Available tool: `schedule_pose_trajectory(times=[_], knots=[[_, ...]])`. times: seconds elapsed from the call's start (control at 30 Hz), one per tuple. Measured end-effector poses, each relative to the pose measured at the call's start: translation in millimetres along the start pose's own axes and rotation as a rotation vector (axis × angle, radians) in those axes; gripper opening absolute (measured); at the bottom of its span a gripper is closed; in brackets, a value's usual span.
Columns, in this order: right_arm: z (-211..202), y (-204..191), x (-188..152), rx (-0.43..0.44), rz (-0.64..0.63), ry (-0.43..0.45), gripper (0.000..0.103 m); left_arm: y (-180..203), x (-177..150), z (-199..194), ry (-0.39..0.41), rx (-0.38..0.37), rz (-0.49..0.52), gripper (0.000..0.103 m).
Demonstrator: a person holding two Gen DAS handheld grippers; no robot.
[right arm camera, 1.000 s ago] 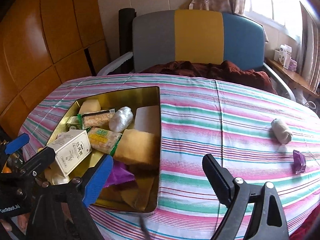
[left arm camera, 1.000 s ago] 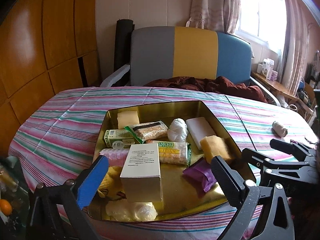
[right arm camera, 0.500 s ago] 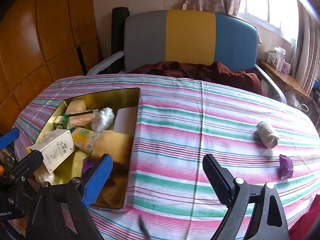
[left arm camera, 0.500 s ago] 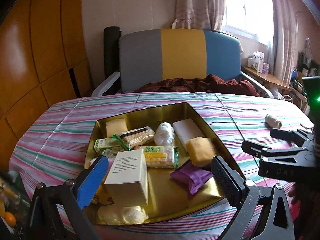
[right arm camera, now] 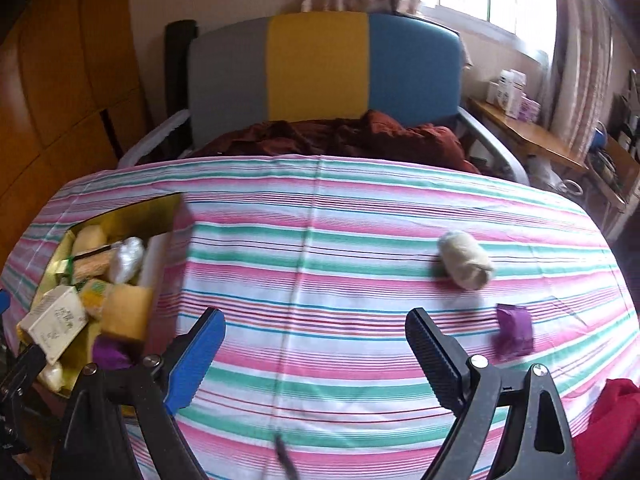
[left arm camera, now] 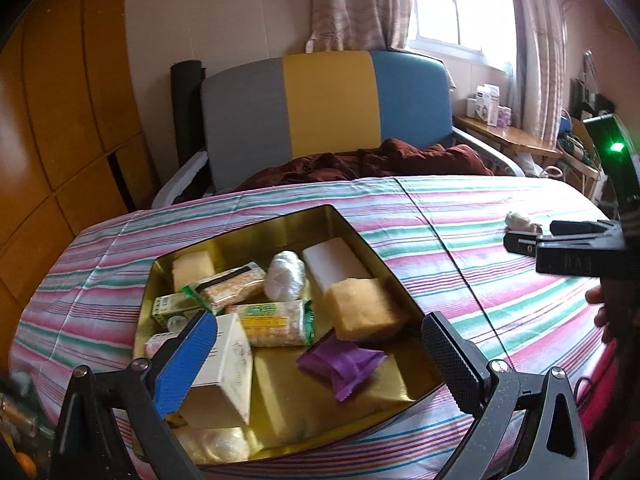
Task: Organize objects
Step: 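Move both grippers back toward the beige sock and second purple packet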
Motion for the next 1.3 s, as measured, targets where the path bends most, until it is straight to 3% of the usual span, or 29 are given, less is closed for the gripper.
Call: schedule_pose_trajectory(times=[0.37, 0.83, 1.03, 1.3], knots=[[19.2, 87.3, 17.8, -0.094, 0.113, -0.071, 0.093, 41.5, 16.1, 14.0, -0.002, -0.067, 0.091, 0.103], [65.0, 224.5, 14.7, -0.198, 0.491, -0.201, 0.093, 94.7, 27.2, 35.5, -0.023, -0.158, 0.158, 0.103], [81.4, 251.7, -1.9, -0.262, 0.527, -0.277, 0.093, 113.0, 27.5, 44.6, -0.048, -0.206, 0.167, 0.103], [85.2, 239.2, -14.7, -0.242, 0.500, -0.338, 0.093, 137.1, 34.4, 58.1, -0.075, -0.264, 0.165, 0.103]])
Point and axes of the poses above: each gripper's, at about its wrist camera, not at the fingertips, and z roughly the way its jaws point, y to its right, x to its top, the point moved 10 cm from there along z, roughly the way its jaws point, and after that the axes turned 8 degrees about z, right-handed, at the moved point
